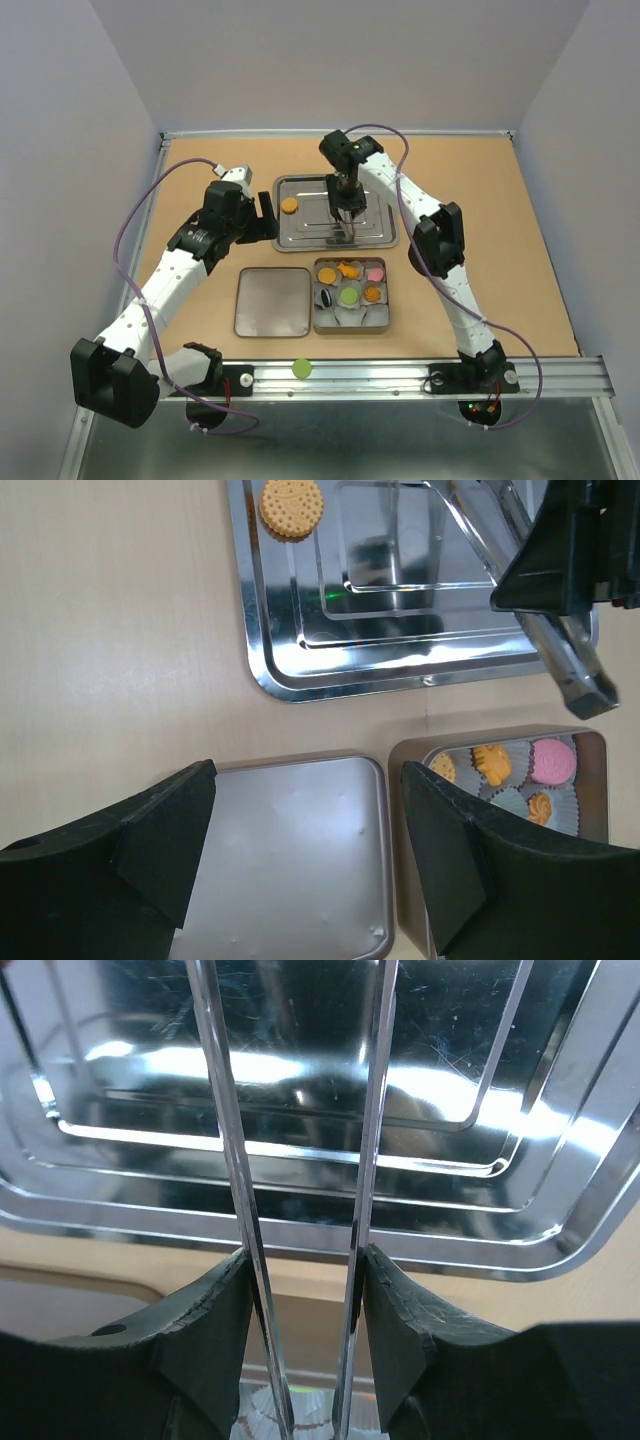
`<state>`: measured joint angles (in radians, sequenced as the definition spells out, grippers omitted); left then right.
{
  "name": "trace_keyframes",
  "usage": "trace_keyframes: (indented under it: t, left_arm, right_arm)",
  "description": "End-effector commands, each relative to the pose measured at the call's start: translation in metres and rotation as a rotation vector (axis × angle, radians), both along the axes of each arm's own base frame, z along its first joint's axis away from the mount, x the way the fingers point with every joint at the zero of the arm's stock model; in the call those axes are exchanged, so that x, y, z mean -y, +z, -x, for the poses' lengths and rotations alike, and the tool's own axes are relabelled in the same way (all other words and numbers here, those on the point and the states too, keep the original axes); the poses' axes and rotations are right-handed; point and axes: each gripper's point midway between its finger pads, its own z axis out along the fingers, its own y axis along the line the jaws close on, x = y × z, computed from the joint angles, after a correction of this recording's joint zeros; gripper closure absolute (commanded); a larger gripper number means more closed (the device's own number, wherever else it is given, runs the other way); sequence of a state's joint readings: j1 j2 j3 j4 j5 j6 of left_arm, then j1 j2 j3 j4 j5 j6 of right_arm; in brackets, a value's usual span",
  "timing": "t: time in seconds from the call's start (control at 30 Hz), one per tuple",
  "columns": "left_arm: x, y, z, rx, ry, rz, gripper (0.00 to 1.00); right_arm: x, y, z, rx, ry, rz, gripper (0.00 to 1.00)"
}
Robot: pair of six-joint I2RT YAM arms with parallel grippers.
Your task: Pack the cookies
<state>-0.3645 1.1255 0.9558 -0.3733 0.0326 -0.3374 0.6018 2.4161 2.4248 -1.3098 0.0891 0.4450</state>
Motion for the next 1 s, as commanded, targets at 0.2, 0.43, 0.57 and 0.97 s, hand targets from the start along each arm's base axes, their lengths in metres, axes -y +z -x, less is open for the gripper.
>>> trace_keyframes:
  t: [0.2,0.43,0.57,0.97]
  left_arm:
    - [-0.003,0.008,0.001,0.049,-0.007,-0.001,0.14]
    - [-0.004,0.007,0.001,0.050,-0.005,-0.007,0.14]
    - [-0.005,0.009,0.001,0.054,-0.001,-0.005,0.14]
    - [-0.005,0.014,0.002,0.049,0.003,0.000,0.14]
  right_arm:
    - [-0.008,-0.005,-0.018,0.049,-0.010,0.000,0.49]
    - [-0.013,-0.007,-0.020,0.052,-0.006,-0.018,0.59]
    - [-0.012,-0.001,-0.020,0.066,-0.010,-0.017,0.64]
    - [0.003,0.116,-0.013,0.277,-0.032,-0.157,0.71]
